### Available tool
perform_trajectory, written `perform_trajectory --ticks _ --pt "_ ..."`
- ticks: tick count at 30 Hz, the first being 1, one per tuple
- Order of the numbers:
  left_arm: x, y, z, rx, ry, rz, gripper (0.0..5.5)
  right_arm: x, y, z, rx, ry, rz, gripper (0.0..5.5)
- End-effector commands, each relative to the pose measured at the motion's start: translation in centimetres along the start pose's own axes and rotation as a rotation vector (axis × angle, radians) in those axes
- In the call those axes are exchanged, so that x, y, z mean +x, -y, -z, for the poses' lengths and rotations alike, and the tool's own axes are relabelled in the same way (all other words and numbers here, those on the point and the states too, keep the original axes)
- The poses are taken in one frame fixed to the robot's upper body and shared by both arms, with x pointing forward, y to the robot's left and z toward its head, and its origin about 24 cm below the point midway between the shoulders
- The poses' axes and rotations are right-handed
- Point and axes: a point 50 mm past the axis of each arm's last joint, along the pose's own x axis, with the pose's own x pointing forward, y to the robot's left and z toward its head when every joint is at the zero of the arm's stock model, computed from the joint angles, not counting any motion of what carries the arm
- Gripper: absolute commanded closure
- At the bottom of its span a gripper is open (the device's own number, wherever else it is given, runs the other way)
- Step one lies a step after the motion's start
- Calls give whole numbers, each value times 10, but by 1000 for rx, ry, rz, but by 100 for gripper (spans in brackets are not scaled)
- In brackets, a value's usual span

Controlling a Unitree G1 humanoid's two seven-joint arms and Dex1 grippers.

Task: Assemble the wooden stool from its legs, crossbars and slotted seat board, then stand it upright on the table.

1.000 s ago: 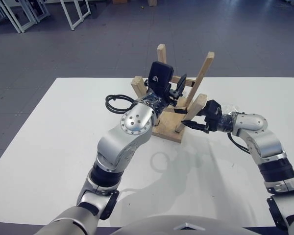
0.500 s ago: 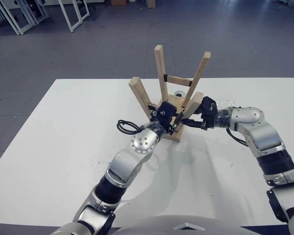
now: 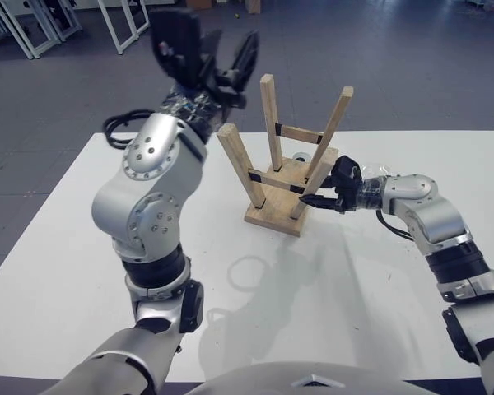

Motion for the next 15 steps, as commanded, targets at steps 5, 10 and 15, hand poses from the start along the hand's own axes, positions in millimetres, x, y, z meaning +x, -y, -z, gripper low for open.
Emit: perform_trajectory --ticks 5,10,15 --pt "-38 -130 58 186 -204 -431 265 -15 -48 98 224 -320 -210 346" --pt "-34 -39 125 101 -341 47 265 -13 -48 87 199 -291 -268 346" --pt "-53 10 139 46 -389 346 265 -13 -43 77 177 -268 -291 346"
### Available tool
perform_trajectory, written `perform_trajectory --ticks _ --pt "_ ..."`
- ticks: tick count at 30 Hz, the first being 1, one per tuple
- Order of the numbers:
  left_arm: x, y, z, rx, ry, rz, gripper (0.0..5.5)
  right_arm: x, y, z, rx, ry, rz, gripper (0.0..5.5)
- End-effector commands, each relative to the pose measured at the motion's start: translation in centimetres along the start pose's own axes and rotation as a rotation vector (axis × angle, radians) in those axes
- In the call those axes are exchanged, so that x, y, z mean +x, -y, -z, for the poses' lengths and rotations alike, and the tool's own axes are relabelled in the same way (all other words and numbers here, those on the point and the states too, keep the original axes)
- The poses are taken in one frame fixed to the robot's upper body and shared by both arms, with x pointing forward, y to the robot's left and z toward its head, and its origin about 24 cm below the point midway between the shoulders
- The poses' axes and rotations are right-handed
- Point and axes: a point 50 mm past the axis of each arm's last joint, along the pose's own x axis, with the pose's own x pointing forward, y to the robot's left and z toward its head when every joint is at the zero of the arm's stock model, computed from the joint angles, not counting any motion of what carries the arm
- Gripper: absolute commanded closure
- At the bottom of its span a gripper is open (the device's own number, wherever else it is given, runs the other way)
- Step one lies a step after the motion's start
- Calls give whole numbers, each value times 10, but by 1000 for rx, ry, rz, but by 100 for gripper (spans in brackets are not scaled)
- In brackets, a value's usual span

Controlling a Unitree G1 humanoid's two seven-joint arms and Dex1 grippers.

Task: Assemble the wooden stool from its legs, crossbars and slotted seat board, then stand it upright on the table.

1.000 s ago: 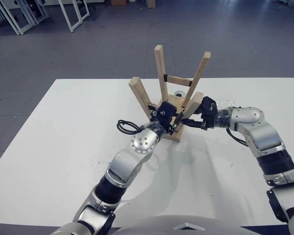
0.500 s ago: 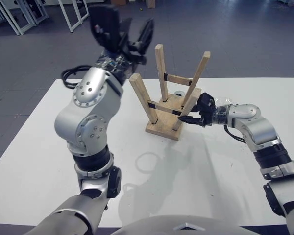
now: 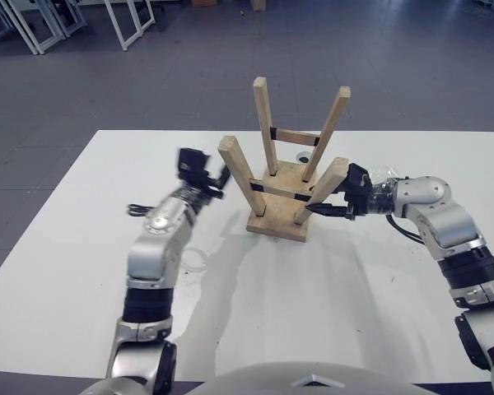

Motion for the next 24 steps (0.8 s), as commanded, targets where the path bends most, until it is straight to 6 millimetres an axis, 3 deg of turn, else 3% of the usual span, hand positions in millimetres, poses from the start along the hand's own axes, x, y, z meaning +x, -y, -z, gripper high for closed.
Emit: perform_trajectory --ticks 1,3,6,9,14,20,24 --pt "-9 26 6 57 -46 209 265 11 -44 70 256 -229 -197 346" --pt "-18 7 21 138 -152 163 265 10 -44 68 260 -211 -207 346" --pt "-48 -45 57 324 -393 18 265 10 -47 56 275 -159 -265 346" --pt "-66 -72 68 358 -476 -71 265 15 -50 41 239 -114 -311 346" --pt "-64 -62 69 321 -451 -62 265 20 -30 21 126 -76 -239 346" --pt "-66 -48 76 300 -447 -62 271 16 0 -15 -5 -15 -130 226" --pt "-70 -43 77 299 -450 -65 271 -11 1 -13 -72 -165 -174 159"
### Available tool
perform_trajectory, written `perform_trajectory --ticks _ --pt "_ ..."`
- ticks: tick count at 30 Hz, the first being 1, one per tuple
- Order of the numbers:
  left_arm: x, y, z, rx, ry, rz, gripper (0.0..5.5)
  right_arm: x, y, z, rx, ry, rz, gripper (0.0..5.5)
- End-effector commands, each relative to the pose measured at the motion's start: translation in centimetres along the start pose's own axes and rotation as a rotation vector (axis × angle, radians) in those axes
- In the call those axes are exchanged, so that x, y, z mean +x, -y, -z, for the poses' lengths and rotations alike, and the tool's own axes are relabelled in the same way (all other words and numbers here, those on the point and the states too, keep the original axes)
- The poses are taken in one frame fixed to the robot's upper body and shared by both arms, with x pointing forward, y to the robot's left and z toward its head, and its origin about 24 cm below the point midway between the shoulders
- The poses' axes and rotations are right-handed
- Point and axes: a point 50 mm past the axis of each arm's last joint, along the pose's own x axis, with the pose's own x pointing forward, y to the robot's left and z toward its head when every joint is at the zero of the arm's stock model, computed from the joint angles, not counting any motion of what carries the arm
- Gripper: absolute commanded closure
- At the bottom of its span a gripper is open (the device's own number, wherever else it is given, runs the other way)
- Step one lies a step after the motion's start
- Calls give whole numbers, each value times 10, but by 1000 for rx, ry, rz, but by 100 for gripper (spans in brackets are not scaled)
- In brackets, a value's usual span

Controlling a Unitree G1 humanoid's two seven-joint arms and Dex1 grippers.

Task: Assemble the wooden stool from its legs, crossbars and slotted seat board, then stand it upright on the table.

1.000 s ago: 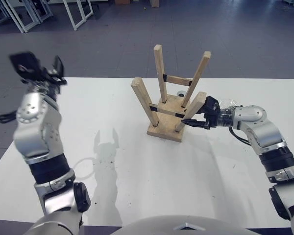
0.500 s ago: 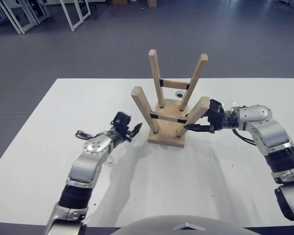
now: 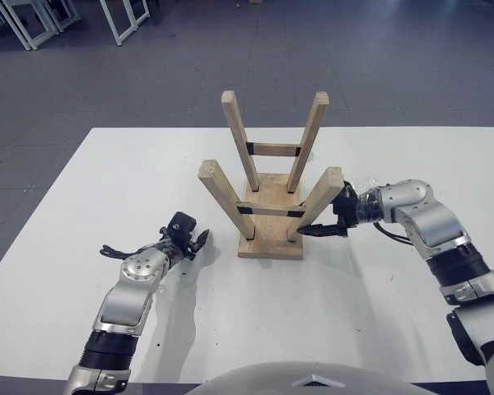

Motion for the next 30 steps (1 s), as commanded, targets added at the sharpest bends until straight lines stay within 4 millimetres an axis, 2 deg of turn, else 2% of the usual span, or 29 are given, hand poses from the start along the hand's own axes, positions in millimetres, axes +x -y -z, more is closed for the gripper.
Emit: perform_trajectory --ticks 1,4,6,8,9,10,12,14,17,21,23,24,25,26,28,30 --pt "-3 5 0 9 -11 -7 271 -40 -3 7 -67 -239 -46 142" --pt "-3 13 -1 0 -6 0 271 -73 -7 19 -51 -419 -56 88" --pt "-4 18 -1 -9 -5 6 271 -83 7 11 -102 -428 109 57" --pt "-5 22 -1 -28 -3 6 271 -85 28 -21 -98 -215 421 73" --pt "-6 24 -1 -40 -2 5 271 -82 30 -44 -57 -28 540 89" --pt "-6 26 0 -52 -4 5 271 -79 24 -66 10 165 620 111" --pt "-10 30 3 -69 -16 4 271 -77 6 -93 169 448 734 146" --pt "-13 33 7 -86 -28 1 271 -68 -14 -106 340 609 728 167" --pt "-16 35 10 -109 -35 -6 271 -52 -40 -116 422 658 636 167" --pt "-14 35 12 -115 -40 -10 271 -42 -50 -136 426 692 558 167" --pt "-13 35 11 -113 -40 -6 271 -53 -46 -166 392 911 575 167" --pt "-12 35 11 -112 -41 -4 271 -59 -45 -176 392 988 581 167" --pt "-13 35 12 -113 -43 -2 271 -57 -45 -177 413 997 567 167" --pt "-13 36 12 -112 -45 1 271 -49 -47 -170 446 951 550 167" --pt "-12 37 12 -110 -46 6 271 -18 -58 -130 570 712 500 167" --pt "-11 36 11 -108 -44 9 271 7 -76 -84 667 466 457 167"
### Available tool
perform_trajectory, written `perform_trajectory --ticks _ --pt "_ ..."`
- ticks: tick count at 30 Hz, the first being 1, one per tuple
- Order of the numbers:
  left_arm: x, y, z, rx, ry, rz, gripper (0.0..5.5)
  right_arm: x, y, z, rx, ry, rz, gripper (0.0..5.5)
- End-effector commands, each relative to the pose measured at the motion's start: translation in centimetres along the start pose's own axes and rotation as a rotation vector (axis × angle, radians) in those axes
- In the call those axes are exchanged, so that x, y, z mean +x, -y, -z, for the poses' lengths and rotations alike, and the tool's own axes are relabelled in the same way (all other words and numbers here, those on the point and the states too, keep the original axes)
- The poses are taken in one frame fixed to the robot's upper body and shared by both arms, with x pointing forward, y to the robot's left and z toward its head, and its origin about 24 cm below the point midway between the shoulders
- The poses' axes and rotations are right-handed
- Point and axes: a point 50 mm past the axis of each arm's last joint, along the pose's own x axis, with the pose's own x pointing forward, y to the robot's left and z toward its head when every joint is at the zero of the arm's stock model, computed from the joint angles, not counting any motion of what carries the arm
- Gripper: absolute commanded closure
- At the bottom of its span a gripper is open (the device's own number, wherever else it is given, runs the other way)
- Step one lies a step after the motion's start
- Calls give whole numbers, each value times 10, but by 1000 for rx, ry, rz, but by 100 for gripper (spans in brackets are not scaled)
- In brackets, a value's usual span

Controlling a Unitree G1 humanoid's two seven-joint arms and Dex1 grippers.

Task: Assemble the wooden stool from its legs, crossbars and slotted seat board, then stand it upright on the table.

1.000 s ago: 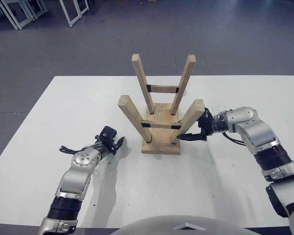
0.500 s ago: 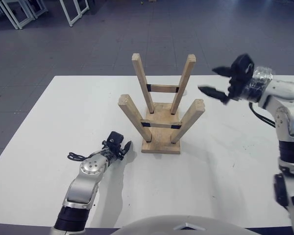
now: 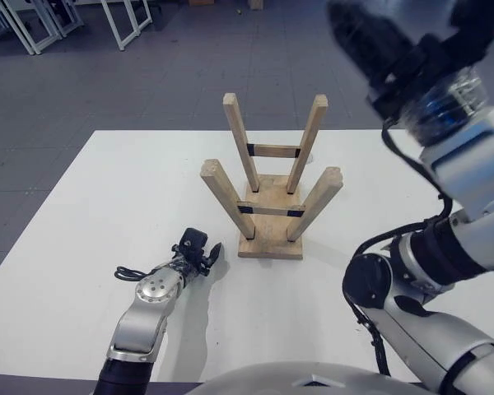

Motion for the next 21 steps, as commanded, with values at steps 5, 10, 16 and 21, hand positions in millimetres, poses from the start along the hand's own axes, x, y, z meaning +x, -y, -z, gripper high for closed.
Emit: perform_trajectory --ticks 5,10,16,21 --pt "3 -1 6 -3 -44 5 271 -10 -4 65 130 -198 -1 167" --pt "0 3 12 -23 -55 -4 271 14 -17 -23 136 189 -157 167" --pt "-5 5 18 -36 -72 -9 271 -23 57 -3 -414 -251 277 167" --pt "-7 -1 20 -39 -83 -23 271 -49 65 81 -651 -701 153 167"
